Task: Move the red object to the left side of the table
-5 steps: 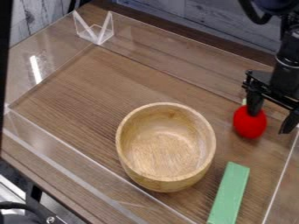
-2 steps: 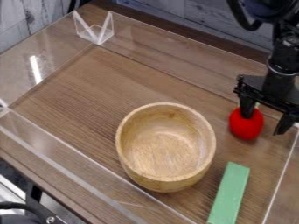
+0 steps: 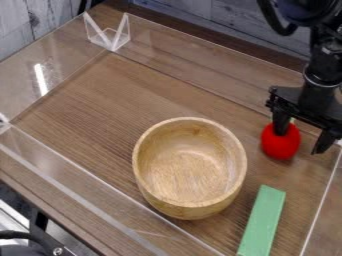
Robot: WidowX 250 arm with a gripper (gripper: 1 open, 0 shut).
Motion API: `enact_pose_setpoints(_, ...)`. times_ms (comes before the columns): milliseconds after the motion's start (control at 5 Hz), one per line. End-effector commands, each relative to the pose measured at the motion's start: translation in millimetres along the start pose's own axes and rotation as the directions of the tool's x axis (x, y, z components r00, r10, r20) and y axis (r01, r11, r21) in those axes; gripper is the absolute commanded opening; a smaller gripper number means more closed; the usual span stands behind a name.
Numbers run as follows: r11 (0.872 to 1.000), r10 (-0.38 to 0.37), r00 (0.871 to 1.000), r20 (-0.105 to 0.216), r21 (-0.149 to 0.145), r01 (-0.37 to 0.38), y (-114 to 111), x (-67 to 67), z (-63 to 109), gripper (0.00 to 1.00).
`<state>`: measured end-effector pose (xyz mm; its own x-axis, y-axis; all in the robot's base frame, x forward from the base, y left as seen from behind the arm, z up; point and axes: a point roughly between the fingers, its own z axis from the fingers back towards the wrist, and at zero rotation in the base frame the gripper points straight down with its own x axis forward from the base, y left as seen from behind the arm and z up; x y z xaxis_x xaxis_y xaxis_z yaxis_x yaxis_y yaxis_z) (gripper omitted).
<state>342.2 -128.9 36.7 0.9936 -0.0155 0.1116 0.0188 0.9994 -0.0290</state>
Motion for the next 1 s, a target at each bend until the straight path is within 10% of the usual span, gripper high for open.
enact_pose_setpoints(0,1.000,-0.017,0.999,0.035,-0.014,0.018,-3.6,-7.5,10.6,0.00)
enact_pose_setpoints(800,0.998,0.035,0.986,0.161,-0.047,-0.028,17.1,0.6,121.3,0.00)
